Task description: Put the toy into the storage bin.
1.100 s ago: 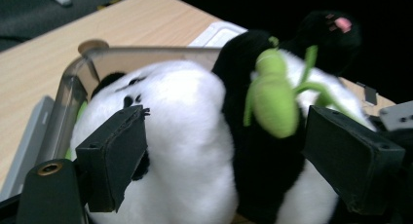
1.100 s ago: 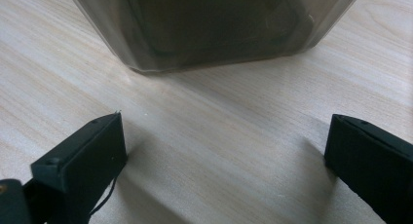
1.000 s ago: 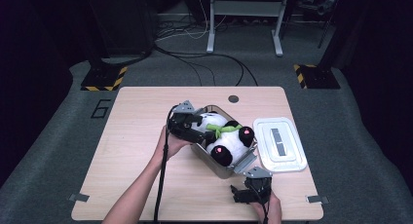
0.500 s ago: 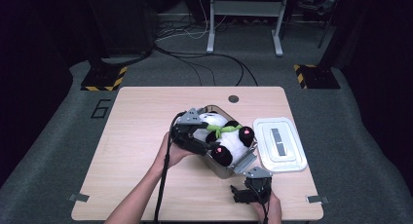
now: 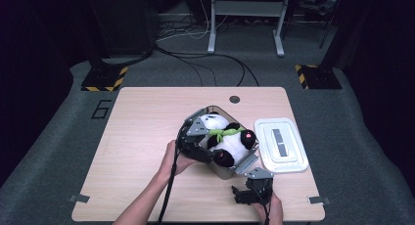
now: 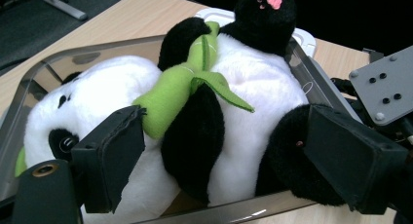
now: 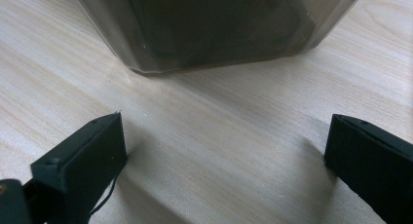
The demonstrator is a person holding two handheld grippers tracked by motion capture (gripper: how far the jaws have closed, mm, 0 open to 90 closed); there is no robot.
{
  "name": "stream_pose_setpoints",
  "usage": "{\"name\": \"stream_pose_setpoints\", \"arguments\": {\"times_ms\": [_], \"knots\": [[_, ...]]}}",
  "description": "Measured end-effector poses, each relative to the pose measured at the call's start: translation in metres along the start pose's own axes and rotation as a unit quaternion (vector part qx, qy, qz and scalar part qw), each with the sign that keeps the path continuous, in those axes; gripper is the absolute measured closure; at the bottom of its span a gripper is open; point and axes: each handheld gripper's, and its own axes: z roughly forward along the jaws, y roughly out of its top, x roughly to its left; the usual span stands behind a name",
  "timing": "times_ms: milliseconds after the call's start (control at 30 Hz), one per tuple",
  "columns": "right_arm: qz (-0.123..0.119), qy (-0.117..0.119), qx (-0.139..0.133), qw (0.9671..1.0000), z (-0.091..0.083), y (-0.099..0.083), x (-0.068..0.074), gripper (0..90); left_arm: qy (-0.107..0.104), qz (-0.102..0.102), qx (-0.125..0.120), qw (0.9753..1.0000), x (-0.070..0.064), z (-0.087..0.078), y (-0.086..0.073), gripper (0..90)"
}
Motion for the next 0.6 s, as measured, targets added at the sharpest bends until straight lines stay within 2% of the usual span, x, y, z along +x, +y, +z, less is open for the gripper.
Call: {"name": "stream_pose_setpoints", "arguments": {"times_ms": [333,600], "knots": [[0.001,0.0,0.0,1.0,0.0,0.0,0.0,0.8,0.008,-0.003,0.025,0.9996,0.001,0.01,0.0,14.6],[0.002,0.0,0.001,1.0,0.0,0.0,0.0,0.8,0.012,-0.008,0.032,0.9994,0.001,0.021,-0.005,14.3]]}}
